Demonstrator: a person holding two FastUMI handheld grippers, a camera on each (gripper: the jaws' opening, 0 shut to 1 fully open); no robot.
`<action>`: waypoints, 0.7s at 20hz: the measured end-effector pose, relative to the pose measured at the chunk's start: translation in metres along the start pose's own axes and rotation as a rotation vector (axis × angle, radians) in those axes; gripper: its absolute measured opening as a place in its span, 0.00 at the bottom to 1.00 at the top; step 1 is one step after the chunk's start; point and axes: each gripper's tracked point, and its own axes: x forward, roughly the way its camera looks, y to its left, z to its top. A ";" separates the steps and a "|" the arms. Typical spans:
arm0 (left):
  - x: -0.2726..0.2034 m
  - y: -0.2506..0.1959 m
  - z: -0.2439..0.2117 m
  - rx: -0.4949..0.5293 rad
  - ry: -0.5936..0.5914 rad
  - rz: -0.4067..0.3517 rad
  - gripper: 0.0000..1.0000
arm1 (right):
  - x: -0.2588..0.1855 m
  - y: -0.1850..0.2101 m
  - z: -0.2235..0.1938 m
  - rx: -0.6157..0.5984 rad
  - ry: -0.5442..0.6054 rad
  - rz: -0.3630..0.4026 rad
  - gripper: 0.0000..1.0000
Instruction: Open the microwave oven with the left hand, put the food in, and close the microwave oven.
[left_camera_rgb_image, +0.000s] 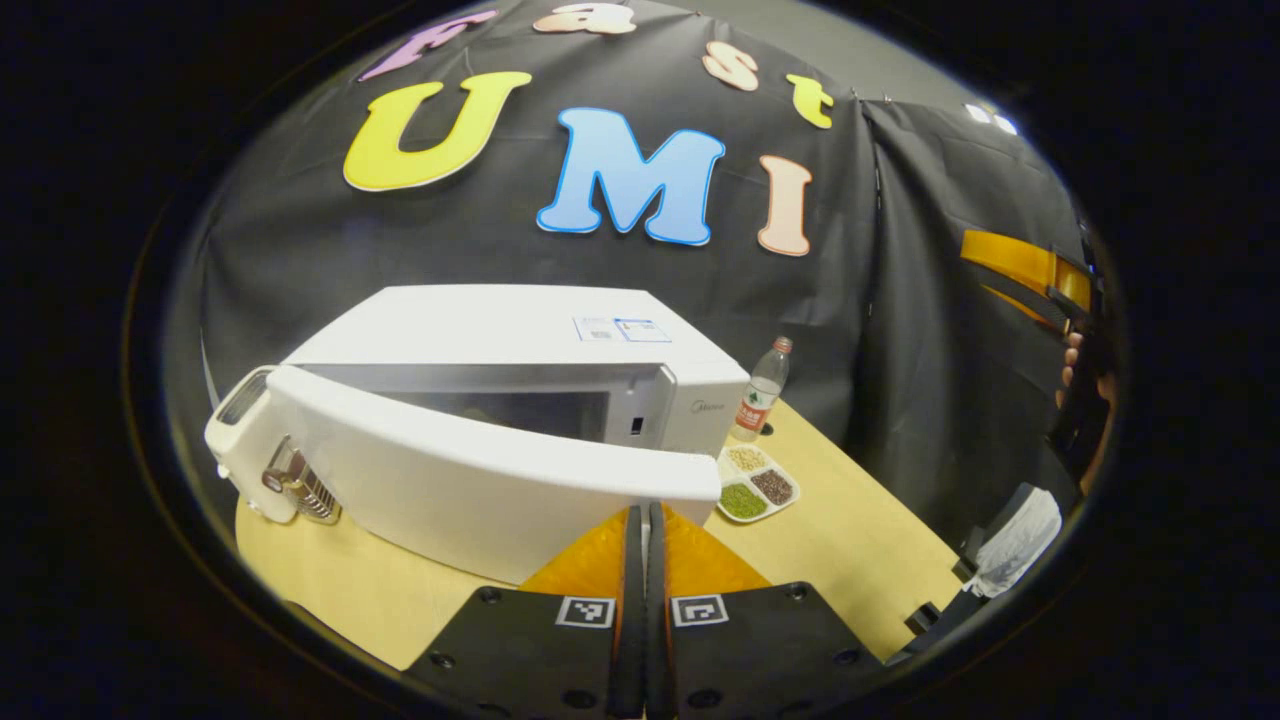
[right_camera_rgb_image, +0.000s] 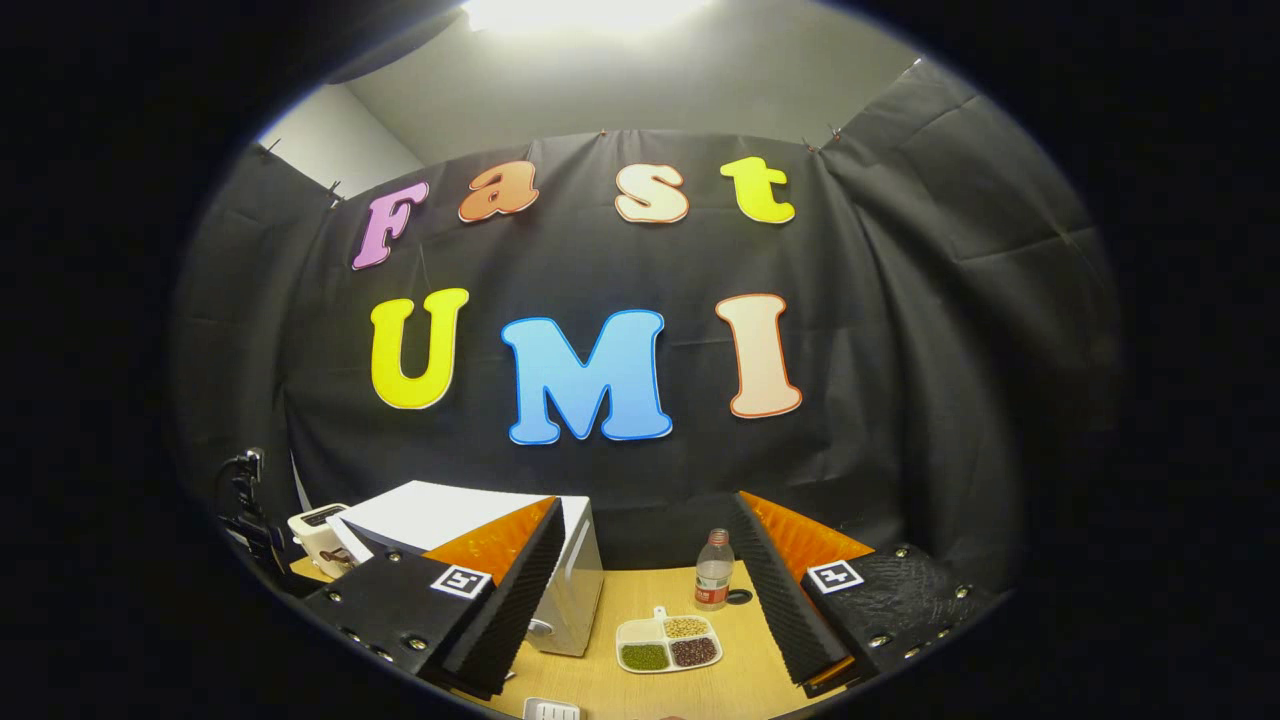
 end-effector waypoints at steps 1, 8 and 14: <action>0.006 0.000 0.002 0.002 -0.001 0.002 0.07 | 0.000 -0.003 -0.002 0.002 0.003 -0.001 0.99; 0.038 0.003 0.018 -0.055 -0.026 0.029 0.07 | 0.002 -0.020 -0.009 0.017 0.020 -0.017 0.99; 0.053 0.007 0.027 -0.069 -0.035 0.044 0.06 | 0.003 -0.036 -0.017 0.030 0.041 -0.040 0.99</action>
